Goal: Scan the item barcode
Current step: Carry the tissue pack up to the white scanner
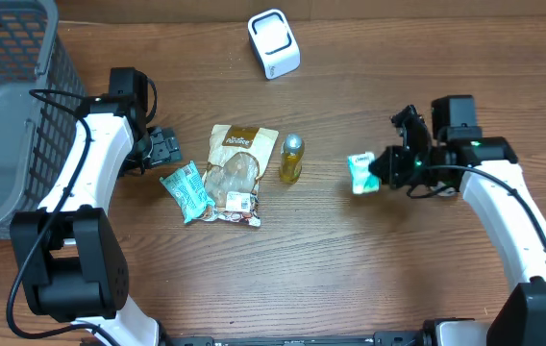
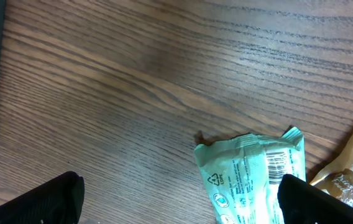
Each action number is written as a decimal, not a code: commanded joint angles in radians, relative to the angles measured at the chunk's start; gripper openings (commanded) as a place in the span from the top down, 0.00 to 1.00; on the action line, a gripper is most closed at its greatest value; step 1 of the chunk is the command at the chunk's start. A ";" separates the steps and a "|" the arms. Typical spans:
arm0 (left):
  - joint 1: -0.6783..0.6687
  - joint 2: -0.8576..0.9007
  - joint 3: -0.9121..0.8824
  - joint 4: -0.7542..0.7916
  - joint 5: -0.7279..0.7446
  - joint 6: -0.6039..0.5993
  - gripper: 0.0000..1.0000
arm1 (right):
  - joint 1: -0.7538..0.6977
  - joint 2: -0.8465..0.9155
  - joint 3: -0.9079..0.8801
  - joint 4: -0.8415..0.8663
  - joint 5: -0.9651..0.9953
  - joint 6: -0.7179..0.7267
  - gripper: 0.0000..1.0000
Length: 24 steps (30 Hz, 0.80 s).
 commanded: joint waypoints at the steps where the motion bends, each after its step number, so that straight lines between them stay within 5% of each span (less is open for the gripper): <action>1: 0.010 -0.029 -0.003 -0.003 -0.006 0.015 0.00 | 0.056 -0.010 0.043 0.040 0.214 0.119 0.96; 13: 0.010 -0.030 -0.003 -0.003 -0.006 0.015 0.00 | 0.210 0.053 0.771 -0.278 0.512 0.112 0.97; 24: 0.010 -0.030 -0.003 -0.003 -0.006 0.015 0.01 | 0.436 0.143 0.783 -0.053 0.796 -0.042 0.96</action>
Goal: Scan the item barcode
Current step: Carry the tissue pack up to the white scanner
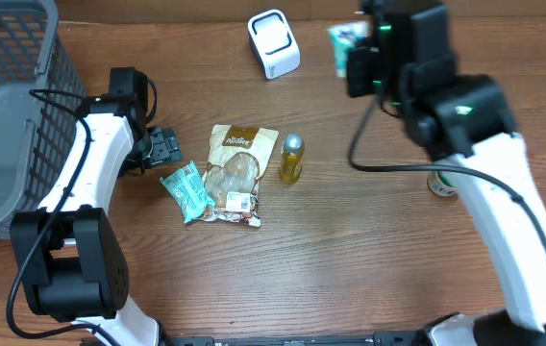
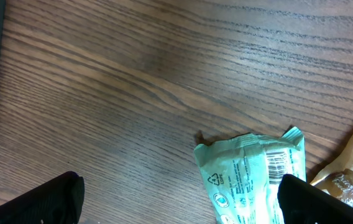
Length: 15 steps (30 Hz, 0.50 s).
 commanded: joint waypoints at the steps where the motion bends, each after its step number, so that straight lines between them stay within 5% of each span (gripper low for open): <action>1: 0.010 -0.030 -0.003 -0.002 -0.006 0.015 0.00 | 0.059 0.063 0.015 0.058 0.170 -0.118 0.96; 15: 0.010 -0.030 -0.003 -0.002 -0.006 0.015 0.00 | 0.156 0.405 0.015 0.503 0.343 -0.604 0.96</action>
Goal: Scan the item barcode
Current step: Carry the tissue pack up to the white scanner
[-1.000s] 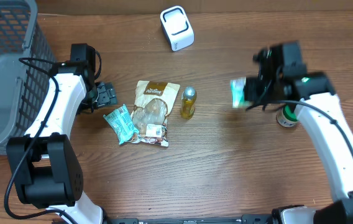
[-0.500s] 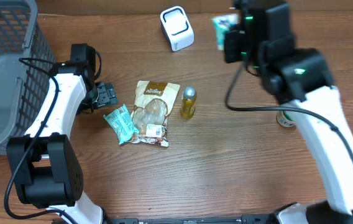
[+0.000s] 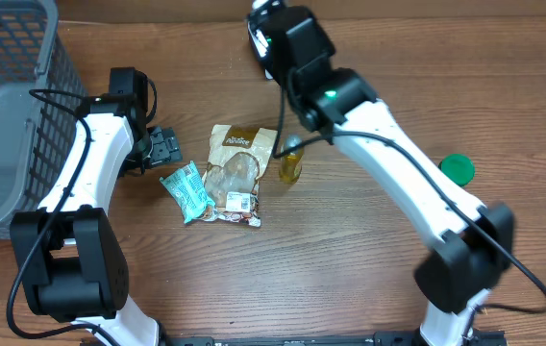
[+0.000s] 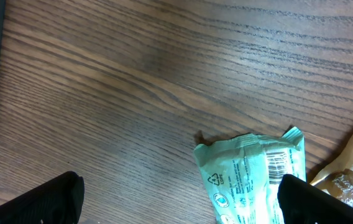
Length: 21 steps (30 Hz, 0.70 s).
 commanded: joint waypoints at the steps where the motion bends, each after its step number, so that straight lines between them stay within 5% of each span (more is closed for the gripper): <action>1: 0.010 -0.030 -0.003 -0.002 -0.006 0.015 0.01 | -0.004 0.071 0.015 0.090 0.073 -0.158 0.96; 9: 0.010 -0.029 -0.003 -0.002 -0.006 0.015 0.00 | -0.019 0.225 0.015 0.378 0.054 -0.224 0.96; 21: 0.010 -0.029 -0.003 -0.002 -0.006 0.015 0.01 | -0.085 0.336 0.015 0.525 -0.077 -0.218 0.96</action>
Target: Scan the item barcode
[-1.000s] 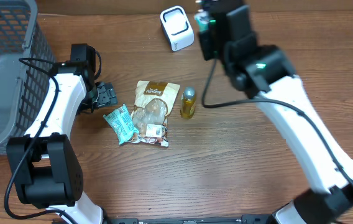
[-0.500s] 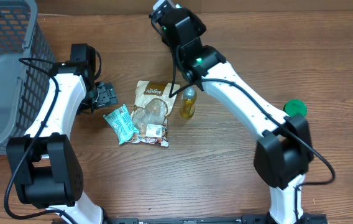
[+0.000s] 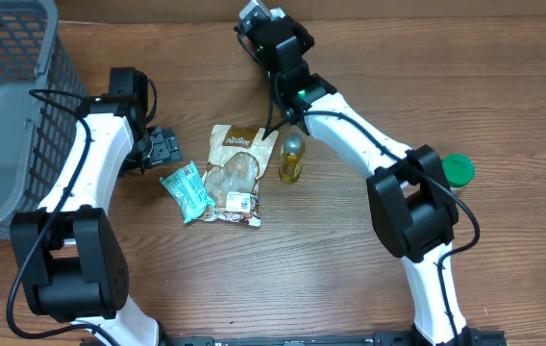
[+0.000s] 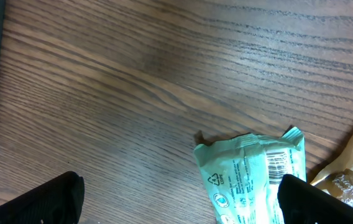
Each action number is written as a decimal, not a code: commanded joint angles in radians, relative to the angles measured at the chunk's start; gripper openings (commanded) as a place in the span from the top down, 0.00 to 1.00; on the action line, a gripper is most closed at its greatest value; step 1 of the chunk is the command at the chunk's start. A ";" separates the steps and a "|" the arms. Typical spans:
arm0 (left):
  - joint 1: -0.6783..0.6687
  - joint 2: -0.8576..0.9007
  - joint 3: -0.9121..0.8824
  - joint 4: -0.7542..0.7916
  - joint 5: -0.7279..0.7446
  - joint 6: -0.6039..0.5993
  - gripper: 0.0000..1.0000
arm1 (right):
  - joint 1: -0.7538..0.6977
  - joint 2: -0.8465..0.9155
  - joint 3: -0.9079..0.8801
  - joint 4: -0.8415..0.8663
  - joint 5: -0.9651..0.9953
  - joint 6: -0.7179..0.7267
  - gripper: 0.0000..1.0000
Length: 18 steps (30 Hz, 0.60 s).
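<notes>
My right arm reaches across the table to the far middle, its wrist directly over the white scanner, of which only a corner shows. The right gripper's fingers and anything in them are hidden under the wrist. A teal snack packet lies on the table left of centre, its barcode side up in the left wrist view. My left gripper stands open low over the wood, the packet's upper end lying by the right fingertip.
A brown snack pouch and a small yellow bottle lie at the table's middle. A round green lid-like thing sits at the right. A grey wire basket fills the far left.
The right arm has stretched further toward the far edge, its wrist now lying over the scanner. The left arm and the items on the table have not moved.
The right gripper first held a small teal packet low at the right of the table. Then it was lifted high with the packet near the scanner. After that the arm hung over the scanner with the packet hidden, and now it covers the scanner. The left arm stayed still.
</notes>
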 commanded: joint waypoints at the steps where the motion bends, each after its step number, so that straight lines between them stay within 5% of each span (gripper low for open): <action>1: 0.010 -0.030 -0.003 -0.003 -0.006 0.015 0.00 | -0.017 0.018 0.015 0.027 -0.082 0.001 0.96; 8: 0.010 -0.029 -0.003 -0.003 -0.006 0.015 0.00 | -0.029 0.021 0.015 0.080 -0.112 0.014 0.96; 13: 0.010 -0.030 -0.003 -0.003 -0.006 0.015 0.01 | -0.058 -0.016 0.015 -0.035 -0.052 0.416 0.96; 18: 0.010 -0.029 -0.003 -0.003 -0.006 0.015 0.01 | -0.188 -0.056 0.015 -0.295 -0.376 0.653 0.67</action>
